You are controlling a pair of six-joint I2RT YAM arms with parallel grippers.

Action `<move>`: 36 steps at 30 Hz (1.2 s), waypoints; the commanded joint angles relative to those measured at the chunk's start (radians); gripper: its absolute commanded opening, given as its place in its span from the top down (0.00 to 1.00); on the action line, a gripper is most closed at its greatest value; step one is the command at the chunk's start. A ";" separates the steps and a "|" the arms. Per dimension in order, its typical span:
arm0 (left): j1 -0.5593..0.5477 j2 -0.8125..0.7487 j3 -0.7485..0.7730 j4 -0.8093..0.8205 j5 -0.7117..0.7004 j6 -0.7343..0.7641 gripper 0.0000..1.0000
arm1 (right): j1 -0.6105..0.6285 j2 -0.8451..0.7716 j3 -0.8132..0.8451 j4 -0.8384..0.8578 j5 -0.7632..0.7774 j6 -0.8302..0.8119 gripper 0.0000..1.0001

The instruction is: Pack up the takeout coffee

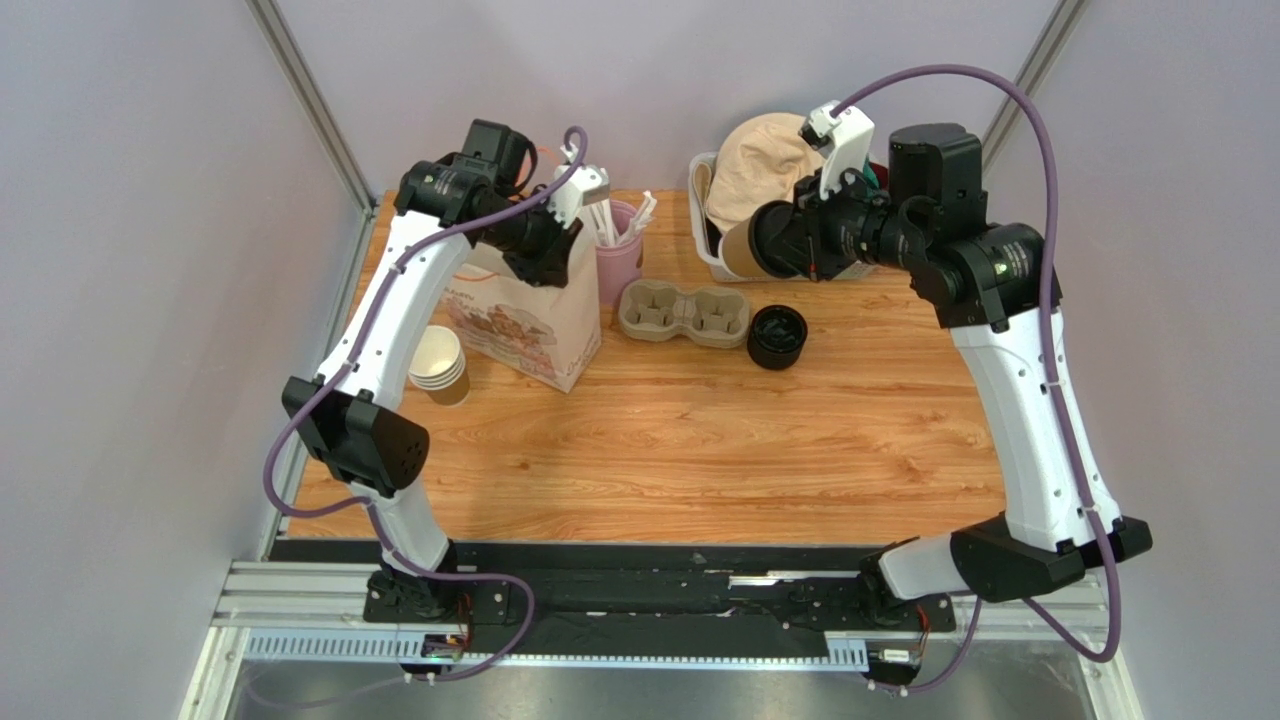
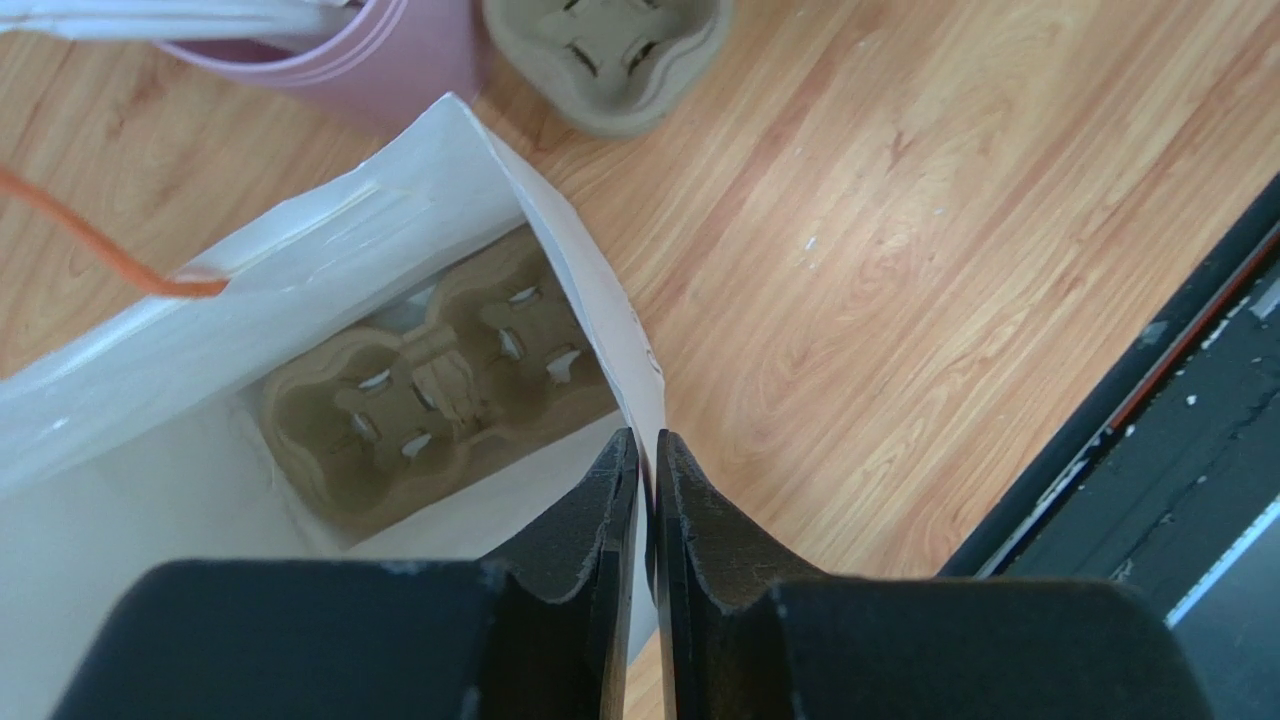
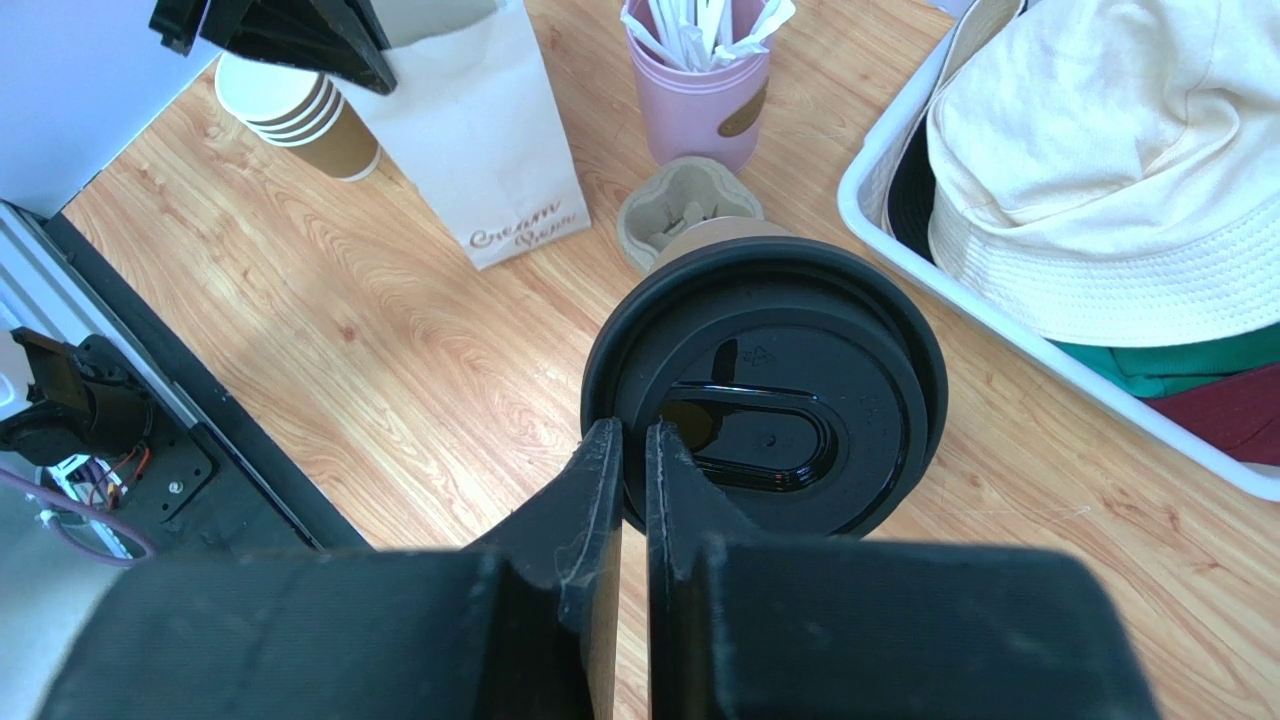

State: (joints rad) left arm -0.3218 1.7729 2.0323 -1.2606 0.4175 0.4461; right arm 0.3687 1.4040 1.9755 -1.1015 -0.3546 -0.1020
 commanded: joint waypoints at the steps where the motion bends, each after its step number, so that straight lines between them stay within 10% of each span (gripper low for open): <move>1: -0.039 -0.053 0.069 0.006 0.015 -0.089 0.83 | -0.014 -0.045 0.014 0.048 -0.018 0.012 1.00; 18: -0.209 -0.007 0.297 -0.025 0.087 -0.260 0.82 | -0.066 -0.074 0.017 0.057 -0.024 0.021 1.00; 25: -0.209 -0.012 0.413 -0.017 -0.075 -0.183 0.33 | -0.079 -0.085 0.002 0.057 -0.024 0.021 1.00; 36: -0.211 -0.004 0.157 -0.068 -0.108 -0.096 0.27 | -0.093 -0.105 -0.021 0.071 -0.023 0.022 1.00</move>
State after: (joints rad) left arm -0.5308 1.7687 2.2299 -1.3220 0.3672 0.3031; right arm 0.2863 1.3300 1.9690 -1.0836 -0.3691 -0.0937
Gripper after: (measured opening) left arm 0.728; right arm 0.083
